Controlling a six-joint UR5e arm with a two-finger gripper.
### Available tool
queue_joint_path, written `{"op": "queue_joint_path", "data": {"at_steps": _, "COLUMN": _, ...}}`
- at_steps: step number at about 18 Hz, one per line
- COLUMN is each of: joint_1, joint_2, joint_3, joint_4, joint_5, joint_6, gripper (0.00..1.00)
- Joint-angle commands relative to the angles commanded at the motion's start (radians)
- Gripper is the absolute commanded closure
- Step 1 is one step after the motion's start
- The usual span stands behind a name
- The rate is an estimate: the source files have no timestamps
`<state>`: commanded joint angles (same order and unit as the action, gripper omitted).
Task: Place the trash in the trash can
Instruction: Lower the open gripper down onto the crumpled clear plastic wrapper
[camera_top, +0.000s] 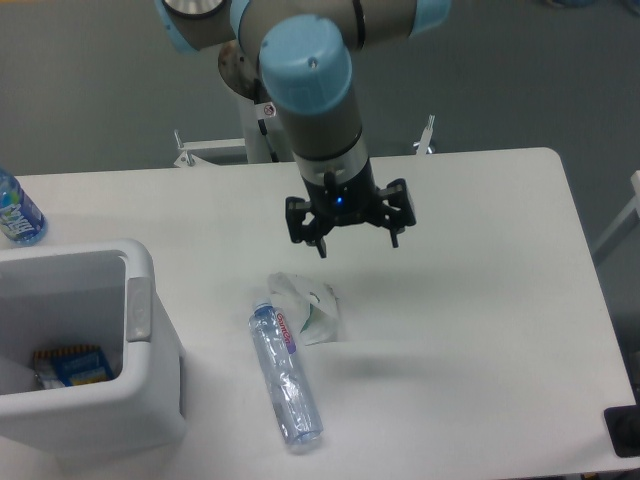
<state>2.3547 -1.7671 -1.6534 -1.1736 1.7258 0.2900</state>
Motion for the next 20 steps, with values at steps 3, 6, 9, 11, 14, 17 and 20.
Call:
{"op": "queue_joint_path", "data": {"at_steps": 3, "joint_1": -0.003, "joint_2": -0.032, "joint_3": -0.035, "joint_4": 0.015, "joint_5": -0.035, "joint_6": -0.006, "gripper": 0.0}}
{"op": "queue_joint_path", "data": {"at_steps": 6, "joint_1": -0.026, "joint_2": -0.071, "joint_3": -0.043, "joint_4": 0.014, "joint_5": -0.06, "joint_6": -0.009, "gripper": 0.0}}
{"op": "queue_joint_path", "data": {"at_steps": 9, "joint_1": -0.029, "joint_2": -0.104, "joint_3": -0.049, "joint_4": 0.014, "joint_5": -0.072, "joint_6": -0.012, "gripper": 0.0}}
{"op": "queue_joint_path", "data": {"at_steps": 11, "joint_1": -0.031, "joint_2": -0.126, "joint_3": -0.054, "joint_4": 0.015, "joint_5": -0.072, "joint_6": -0.017, "gripper": 0.0}}
{"op": "queue_joint_path", "data": {"at_steps": 14, "joint_1": -0.032, "joint_2": -0.15, "joint_3": -0.052, "joint_4": 0.015, "joint_5": -0.071, "joint_6": -0.041, "gripper": 0.0}}
{"op": "queue_joint_path", "data": {"at_steps": 17, "joint_1": -0.038, "joint_2": -0.175, "joint_3": -0.055, "joint_4": 0.015, "joint_5": -0.066, "joint_6": -0.045, "gripper": 0.0}}
{"op": "queue_joint_path", "data": {"at_steps": 20, "joint_1": -0.038, "joint_2": -0.198, "joint_3": -0.052, "joint_4": 0.015, "joint_5": -0.058, "joint_6": -0.049, "gripper": 0.0}}
